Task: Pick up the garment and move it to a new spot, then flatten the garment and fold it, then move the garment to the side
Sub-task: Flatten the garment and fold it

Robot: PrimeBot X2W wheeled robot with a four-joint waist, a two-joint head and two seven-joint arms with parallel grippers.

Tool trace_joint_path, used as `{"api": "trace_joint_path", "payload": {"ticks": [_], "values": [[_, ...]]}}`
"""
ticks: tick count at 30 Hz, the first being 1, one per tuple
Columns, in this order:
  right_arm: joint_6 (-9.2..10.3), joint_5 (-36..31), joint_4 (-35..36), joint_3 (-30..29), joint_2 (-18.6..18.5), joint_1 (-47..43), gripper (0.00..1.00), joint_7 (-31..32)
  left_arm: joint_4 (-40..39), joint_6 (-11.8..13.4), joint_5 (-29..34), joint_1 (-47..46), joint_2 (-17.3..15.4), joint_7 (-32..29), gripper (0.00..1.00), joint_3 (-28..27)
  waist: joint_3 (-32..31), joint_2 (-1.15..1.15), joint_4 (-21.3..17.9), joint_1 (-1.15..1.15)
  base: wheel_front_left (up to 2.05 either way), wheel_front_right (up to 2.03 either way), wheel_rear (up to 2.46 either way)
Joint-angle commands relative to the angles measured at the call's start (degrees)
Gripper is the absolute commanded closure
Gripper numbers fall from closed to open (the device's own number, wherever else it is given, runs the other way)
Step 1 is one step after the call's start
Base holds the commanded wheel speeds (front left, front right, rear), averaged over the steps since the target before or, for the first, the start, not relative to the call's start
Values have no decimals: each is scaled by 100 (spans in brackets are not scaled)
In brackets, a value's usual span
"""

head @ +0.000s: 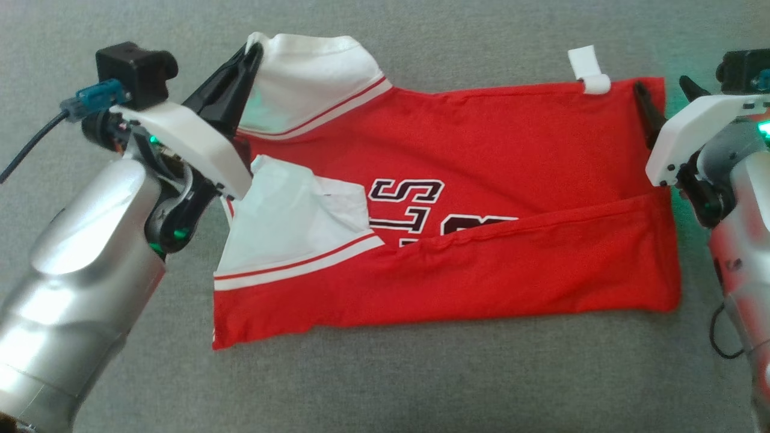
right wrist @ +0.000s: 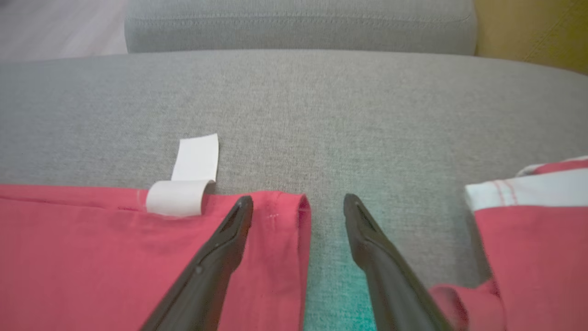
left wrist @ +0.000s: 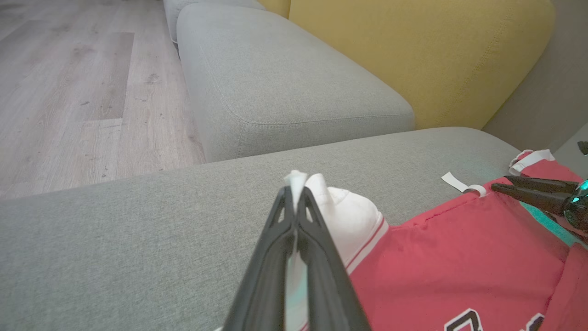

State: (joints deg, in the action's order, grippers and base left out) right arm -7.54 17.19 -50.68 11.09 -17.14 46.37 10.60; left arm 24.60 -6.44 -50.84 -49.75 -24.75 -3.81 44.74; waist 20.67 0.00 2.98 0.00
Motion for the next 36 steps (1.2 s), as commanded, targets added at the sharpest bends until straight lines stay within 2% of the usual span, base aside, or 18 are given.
{"api": "trace_joint_path", "payload": {"ticks": [1, 6, 7, 8, 9, 10, 24, 28, 36], "values": [[5, -59, 68, 102, -67, 204, 0, -40, -240, 68, 44, -187, -233, -31, 100, -194, 79, 0, 44, 0, 0, 0, 0], [5, -95, -343, 190, -74, 426, 0, -52, -453, 157, 52, -259, -201, -100, 100, -183, 238, 0, 118, 0, 0, 0, 0], [5, -88, -418, 222, -71, 473, 5, -22, -468, 162, 57, -276, -199, -113, 100, -177, 262, 0, 121, 0, 0, 0, 0], [5, -88, -418, 222, -71, 473, 5, -22, -468, 162, 57, -276, -199, -113, 100, -177, 262, 0, 121, 0, 0, 0, 0], [5, -82, -481, 263, -74, 522, 56, 2, -469, 164, 69, -294, -201, -122, 100, -168, 276, 0, 121, 0, 0, 0, 0], [5, -73, -517, 328, -77, 572, 100, 17, -458, 172, 88, -317, -208, -120, 100, -165, 288, 0, 118, 0, 0, 0, 0], [5, 957, -120, 685, -50, 1246, 100, -770, 350, 413, 33, -819, -371, 559, 100, -782, 166, 0, -287, 0, 0, 0, 0], [5, 1250, -44, 745, -11, 1444, 100, -967, 683, 372, 51, -1121, -322, 800, 100, -904, 178, 0, -374, 0, 0, 0, 0], [5, 1564, -372, 644, 144, 1845, 100, -1364, 1286, 95, 3, -1618, -172, 1084, 100, -947, 176, 0, -416, 0, 0, 0, 0]]}}
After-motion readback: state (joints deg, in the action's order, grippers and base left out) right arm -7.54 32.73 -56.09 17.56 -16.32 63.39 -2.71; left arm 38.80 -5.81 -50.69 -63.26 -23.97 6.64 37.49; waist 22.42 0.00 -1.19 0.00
